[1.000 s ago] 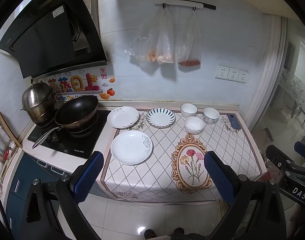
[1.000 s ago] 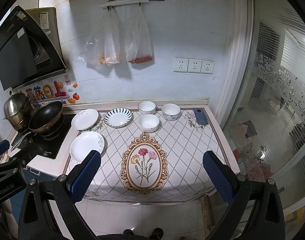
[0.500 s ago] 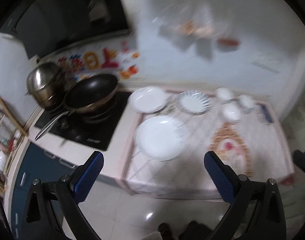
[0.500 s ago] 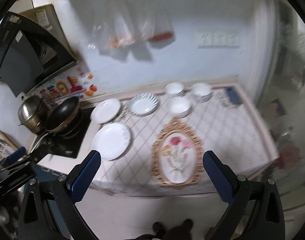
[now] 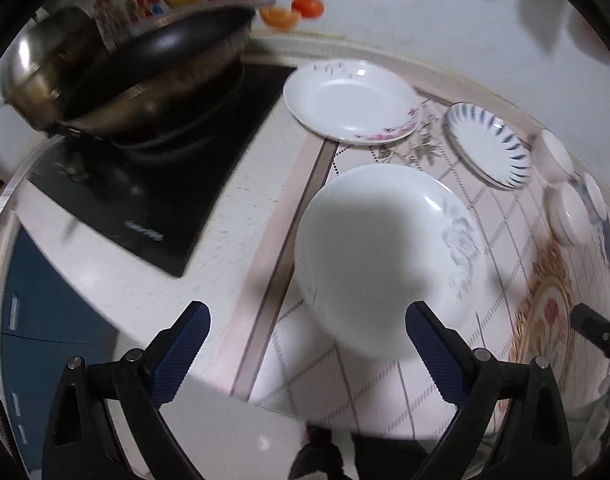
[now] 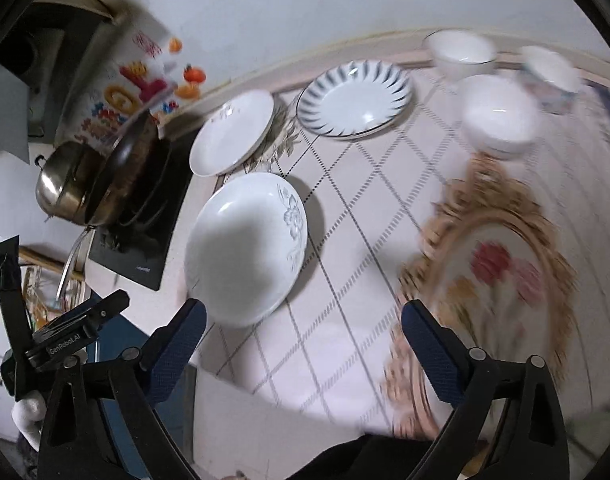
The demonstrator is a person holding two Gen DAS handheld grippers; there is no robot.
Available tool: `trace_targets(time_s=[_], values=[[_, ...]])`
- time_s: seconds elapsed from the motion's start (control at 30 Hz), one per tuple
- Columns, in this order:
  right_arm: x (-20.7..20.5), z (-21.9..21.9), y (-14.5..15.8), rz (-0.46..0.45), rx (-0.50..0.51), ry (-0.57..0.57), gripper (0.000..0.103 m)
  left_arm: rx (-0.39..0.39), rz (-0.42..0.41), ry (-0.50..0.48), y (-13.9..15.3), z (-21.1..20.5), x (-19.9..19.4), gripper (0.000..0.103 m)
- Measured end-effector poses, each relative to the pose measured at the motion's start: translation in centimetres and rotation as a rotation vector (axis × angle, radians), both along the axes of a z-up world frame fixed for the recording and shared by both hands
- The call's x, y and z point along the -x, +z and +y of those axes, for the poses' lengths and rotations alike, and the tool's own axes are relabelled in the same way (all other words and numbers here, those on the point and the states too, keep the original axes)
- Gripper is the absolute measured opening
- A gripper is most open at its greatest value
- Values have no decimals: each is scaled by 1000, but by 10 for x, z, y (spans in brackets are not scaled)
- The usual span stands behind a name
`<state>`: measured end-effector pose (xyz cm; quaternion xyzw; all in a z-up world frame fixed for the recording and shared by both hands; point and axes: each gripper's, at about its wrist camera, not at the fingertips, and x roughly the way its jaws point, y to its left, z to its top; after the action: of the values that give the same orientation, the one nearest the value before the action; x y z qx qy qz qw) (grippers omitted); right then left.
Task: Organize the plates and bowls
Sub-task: 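Reach both grippers to the grey-floral white plate and pinch its rim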
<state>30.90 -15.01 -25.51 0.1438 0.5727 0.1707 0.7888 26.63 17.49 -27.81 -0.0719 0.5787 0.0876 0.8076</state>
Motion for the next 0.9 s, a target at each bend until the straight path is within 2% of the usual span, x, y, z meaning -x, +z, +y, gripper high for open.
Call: trace_targets(time_s=[0.17,0.23,0.33,0.4,0.5,0.53,0.57,0.7,0.9], values=[[-64,27,-62,99,-43,80,77,51,113,41,-51,16,-42,82],[-83,34,-83,138,-55,92,70,55,141,41,-63,22,-50,67],[-108,45,-113,183,-79,114,56,73,174,32,-78,25,-60,59],[-120,53,-129,211,-111,130,34,85,193,29,-85,25,-61,50],[-130,64,-145,225,-114,161,18,123,187,24,-87,22,-63,39],[-128,69,-143,223,-118,171,16,134,178,21,-86,20,-62,33],[-128,73,-144,223,-121,184,13,137,174,17,-84,18,-62,31],[-130,83,-145,214,-102,217,12,128,170,27,-78,14,-56,31],[-126,75,-140,215,-86,225,12,115,159,-9,-64,-6,-47,31]])
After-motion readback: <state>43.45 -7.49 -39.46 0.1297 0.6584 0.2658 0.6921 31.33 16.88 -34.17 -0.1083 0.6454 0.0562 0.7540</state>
